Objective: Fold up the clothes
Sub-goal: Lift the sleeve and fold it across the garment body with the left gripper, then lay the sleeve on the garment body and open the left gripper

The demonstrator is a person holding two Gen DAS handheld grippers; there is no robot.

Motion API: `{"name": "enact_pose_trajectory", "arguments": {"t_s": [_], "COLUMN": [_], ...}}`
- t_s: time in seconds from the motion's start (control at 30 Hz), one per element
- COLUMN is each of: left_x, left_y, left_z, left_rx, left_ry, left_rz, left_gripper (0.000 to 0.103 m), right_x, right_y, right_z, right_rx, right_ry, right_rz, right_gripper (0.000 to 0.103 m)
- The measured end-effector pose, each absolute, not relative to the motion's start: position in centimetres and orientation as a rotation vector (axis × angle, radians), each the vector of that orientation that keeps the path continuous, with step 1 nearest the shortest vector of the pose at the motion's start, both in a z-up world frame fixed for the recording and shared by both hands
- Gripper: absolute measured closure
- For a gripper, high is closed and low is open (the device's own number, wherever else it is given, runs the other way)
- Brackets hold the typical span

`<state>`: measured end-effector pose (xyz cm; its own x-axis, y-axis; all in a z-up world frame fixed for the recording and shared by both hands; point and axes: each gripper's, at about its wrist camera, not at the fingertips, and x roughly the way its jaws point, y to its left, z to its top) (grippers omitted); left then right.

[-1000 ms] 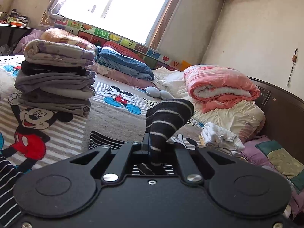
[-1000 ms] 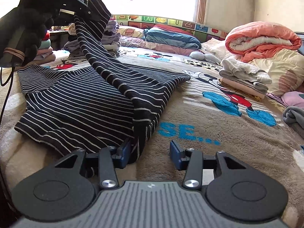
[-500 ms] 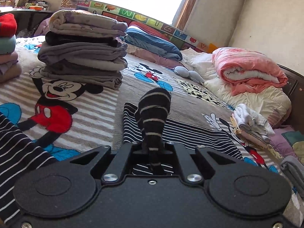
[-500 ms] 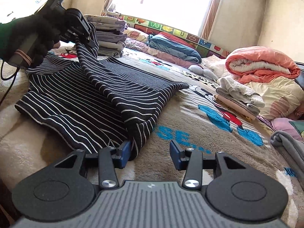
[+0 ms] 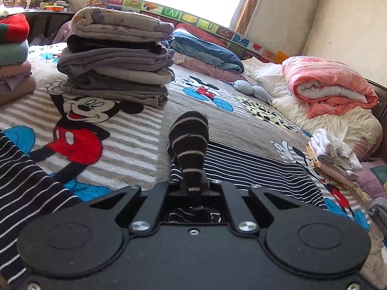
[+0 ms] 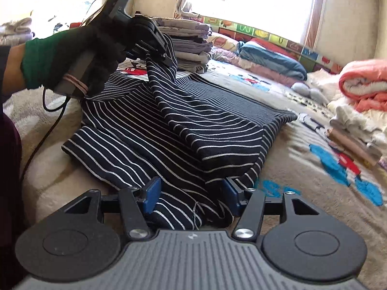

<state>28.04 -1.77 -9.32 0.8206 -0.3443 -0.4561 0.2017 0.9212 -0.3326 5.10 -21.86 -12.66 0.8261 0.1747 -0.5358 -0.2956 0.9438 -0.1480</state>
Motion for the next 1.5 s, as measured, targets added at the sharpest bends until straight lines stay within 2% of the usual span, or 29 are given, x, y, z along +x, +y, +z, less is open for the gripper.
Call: {"name": "enact_pose_trajectory", "arguments": {"t_s": [0.2,0.23,0.3,0.33,0.47,0.63,0.77,0.83,0.87,0.9,0.93,1.07,1.17,1.3,1.5], "left_x": [28.2,28.2,28.3,28.3,28.4,28.8,29.2,29.3,29.3,29.3,28.9,27.3,26.1,26.0,27.6], "left_y": [-1.5,-1.6,-1.6,-1.6,-1.5,-1.9,-2.5,-2.4,-2.2,-2.1,-2.0,-2.3,-5.0,-12.6,-23.7], "left_z": [-9.6,-9.7,-9.8,-9.9,-10.0,-10.6,-11.2,-11.2,-11.2,-11.1,-10.8,-9.2,-7.1,-5.4,-6.2], "left_rx": [-0.266,-0.26,-0.248,-0.243,-0.202,-0.131,-0.073,-0.061,-0.062,-0.062,-0.049,-0.011,-0.017,0.044,0.286], "left_ry": [0.541,0.542,0.545,0.546,0.542,0.561,0.591,0.602,0.603,0.601,0.578,0.48,0.448,0.479,0.536], "left_rz": [-0.274,-0.269,-0.261,-0.257,-0.224,-0.185,-0.143,-0.088,-0.056,-0.023,0.017,0.139,0.007,-0.315,-0.573], "left_gripper": [0.102,0.102,0.102,0.102,0.101,0.101,0.1,0.091,0.082,0.06,0.054,0.053,0.053,0.053,0.052], "right_x": [4.8,4.7,4.7,4.9,6.3,5.3,6.3,6.3,6.3,6.4,6.4,6.5,6.5,6.8,7.2], "right_y": [-21.7,-21.8,-22.1,-22.3,-23.5,-24.4,-25.2,-25.7,-25.9,-26.0,-26.1,-26.1,-26.2,-26.5,-26.5], "right_z": [-11.8,-11.5,-11.2,-11.3,-12.5,-13.6,-14.2,-13.9,-13.8,-13.8,-13.9,-13.9,-13.8,-13.9,-14.1], "right_rx": [-0.265,-0.265,-0.273,-0.26,-0.159,-0.122,-0.035,0.005,0.021,0.031,0.042,0.051,0.061,0.09,0.1], "right_ry": [0.536,0.522,0.485,0.476,0.509,0.398,0.422,0.422,0.423,0.426,0.429,0.435,0.434,0.444,0.447], "right_rz": [0.28,0.28,0.262,0.262,0.336,0.364,0.404,0.432,0.441,0.451,0.46,0.486,0.505,0.522,0.528], "right_gripper": [0.045,0.043,0.032,0.031,0.031,0.029,0.025,0.024,0.024,0.023,0.022,0.019,0.018,0.017,0.016]}}
